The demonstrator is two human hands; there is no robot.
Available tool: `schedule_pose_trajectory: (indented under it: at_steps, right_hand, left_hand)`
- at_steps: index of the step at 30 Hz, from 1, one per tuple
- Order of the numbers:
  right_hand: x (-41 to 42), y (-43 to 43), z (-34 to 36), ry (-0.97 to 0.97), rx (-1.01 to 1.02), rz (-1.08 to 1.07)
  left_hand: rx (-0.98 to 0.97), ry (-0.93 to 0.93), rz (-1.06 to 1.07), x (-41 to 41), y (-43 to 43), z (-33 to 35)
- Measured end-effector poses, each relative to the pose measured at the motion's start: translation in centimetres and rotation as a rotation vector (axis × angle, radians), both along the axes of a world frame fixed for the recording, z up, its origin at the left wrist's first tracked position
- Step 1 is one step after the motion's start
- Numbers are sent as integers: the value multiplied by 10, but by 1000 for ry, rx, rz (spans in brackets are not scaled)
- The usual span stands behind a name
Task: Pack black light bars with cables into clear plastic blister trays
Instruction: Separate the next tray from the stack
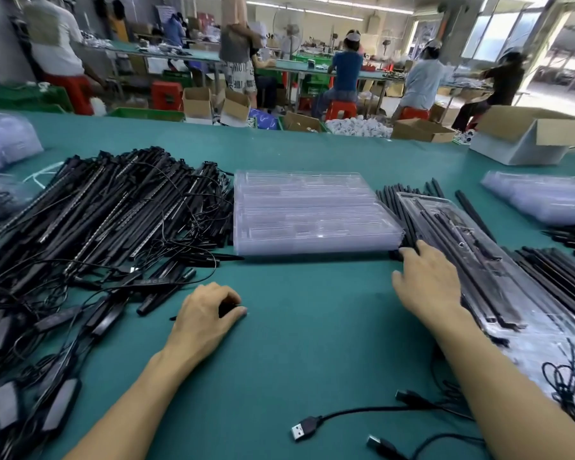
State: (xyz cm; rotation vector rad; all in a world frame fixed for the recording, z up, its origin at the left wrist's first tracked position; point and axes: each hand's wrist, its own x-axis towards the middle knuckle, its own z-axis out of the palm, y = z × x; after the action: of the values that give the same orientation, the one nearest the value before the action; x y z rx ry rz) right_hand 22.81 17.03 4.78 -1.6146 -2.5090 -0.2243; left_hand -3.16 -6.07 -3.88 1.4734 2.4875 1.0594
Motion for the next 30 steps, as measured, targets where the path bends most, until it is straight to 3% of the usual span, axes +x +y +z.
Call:
schedule_pose_trajectory:
  at_steps: [4, 6, 9, 11, 14, 17, 22, 27, 30]
  right_hand:
    - [-22, 6, 18, 24, -249, -313]
    - [-28, 8, 24, 59, -264, -363]
    - [-44, -2, 23, -20, -67, -198]
    - [-66, -11, 20, 3, -12, 54]
    - [-118, -25, 15, 82, -213, 445]
    - [-173, -46, 8, 112, -349, 642]
    - [-235, -63, 1, 127, -116, 535]
    - [-257, -67, -3, 164, -254, 458]
    - [-257, -70, -7, 165, -200, 436]
  left_hand:
    - [70, -14, 63, -7, 6, -3]
    - [94, -10, 82, -8, 9, -4]
    - [138, 29, 88, -9, 15, -2]
    - [174, 33, 93, -8, 20, 4]
    - [221, -45, 96, -8, 27, 13]
    - [288, -251, 168, -14, 36, 23]
    - [282, -443, 217, -20, 56, 25]
    - [290, -583, 315, -29, 72, 20]
    - [358, -710, 344, -35, 79, 18]
